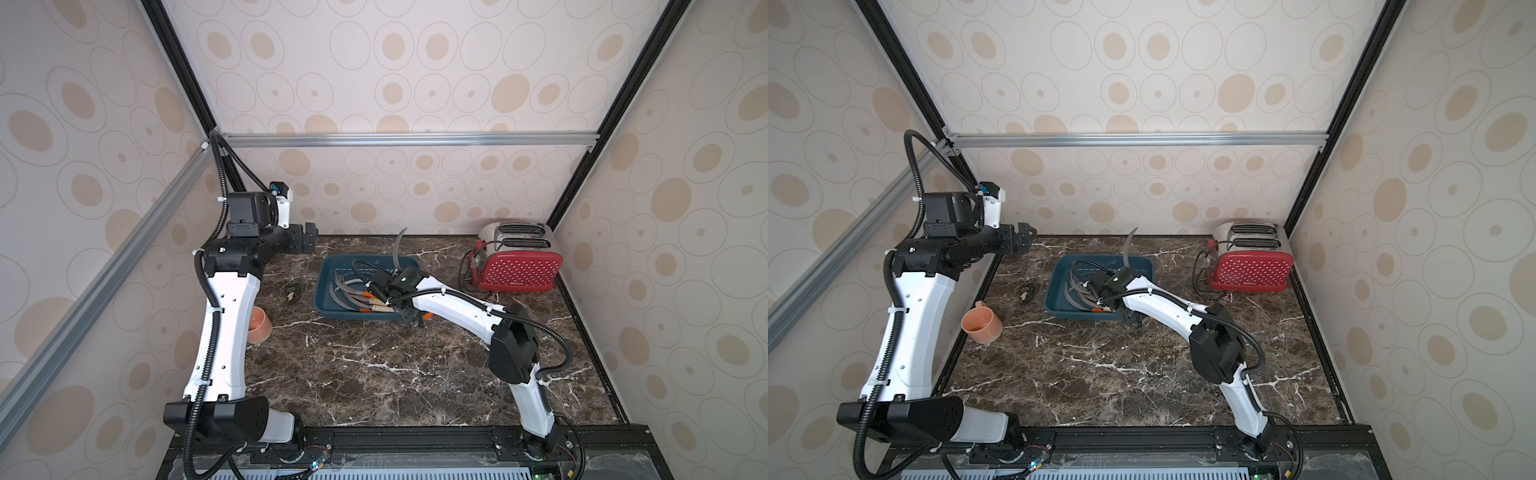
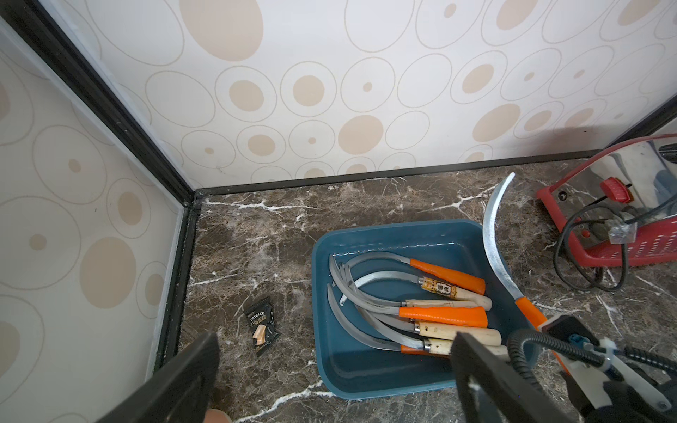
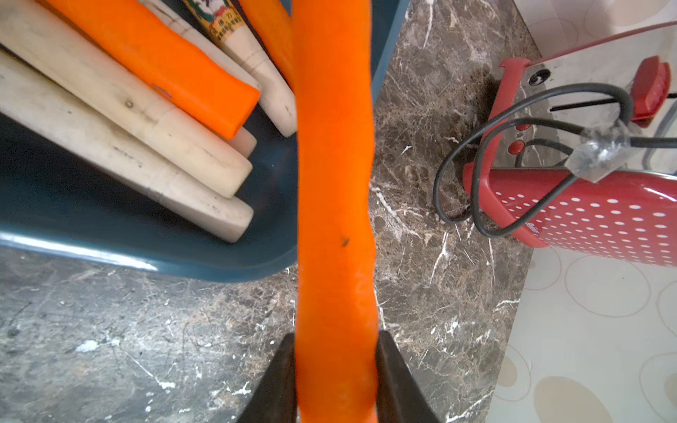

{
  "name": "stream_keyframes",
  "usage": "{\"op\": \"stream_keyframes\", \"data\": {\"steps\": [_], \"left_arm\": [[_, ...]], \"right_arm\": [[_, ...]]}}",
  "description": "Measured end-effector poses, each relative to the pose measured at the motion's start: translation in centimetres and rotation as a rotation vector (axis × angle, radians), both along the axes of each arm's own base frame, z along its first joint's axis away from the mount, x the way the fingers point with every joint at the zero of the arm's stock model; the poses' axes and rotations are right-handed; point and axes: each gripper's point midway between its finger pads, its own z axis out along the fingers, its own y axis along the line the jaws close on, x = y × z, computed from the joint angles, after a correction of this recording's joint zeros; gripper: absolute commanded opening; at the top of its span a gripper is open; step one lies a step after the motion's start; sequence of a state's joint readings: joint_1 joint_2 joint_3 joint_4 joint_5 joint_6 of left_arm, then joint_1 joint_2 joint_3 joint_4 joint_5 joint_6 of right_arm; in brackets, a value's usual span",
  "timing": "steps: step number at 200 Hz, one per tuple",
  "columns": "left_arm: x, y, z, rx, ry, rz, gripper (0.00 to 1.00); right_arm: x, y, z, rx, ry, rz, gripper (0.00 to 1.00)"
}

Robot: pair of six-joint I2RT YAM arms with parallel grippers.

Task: Put small sickles into storage boxes
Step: Place the sickle in the storage box.

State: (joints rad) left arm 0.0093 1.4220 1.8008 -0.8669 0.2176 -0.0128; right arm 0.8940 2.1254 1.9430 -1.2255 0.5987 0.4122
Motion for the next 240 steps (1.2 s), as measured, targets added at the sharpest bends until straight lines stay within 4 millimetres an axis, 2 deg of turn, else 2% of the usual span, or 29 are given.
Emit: {"op": "stream_keyframes", "data": {"steps": [53,104,240], "left_arm": [[-0.1,0.0,0.1,-0.002,0.002,-0.002,0.99],[-0.2,-0.1,0.1,-0.002,0.002,-0.003,0.99],[-0.2,-0.2,0.1,-0.005,0.003,-0.008,0.99]], "right_arm": [[2.0,0.7,0.2,0.028,0.001,0.046,0.05],[3.3,2.6,-0.2,0.045,0.009,0.118,0.05],[4.2,5.8,-0.7,0.085,0.044,0.327,0.08]]}}
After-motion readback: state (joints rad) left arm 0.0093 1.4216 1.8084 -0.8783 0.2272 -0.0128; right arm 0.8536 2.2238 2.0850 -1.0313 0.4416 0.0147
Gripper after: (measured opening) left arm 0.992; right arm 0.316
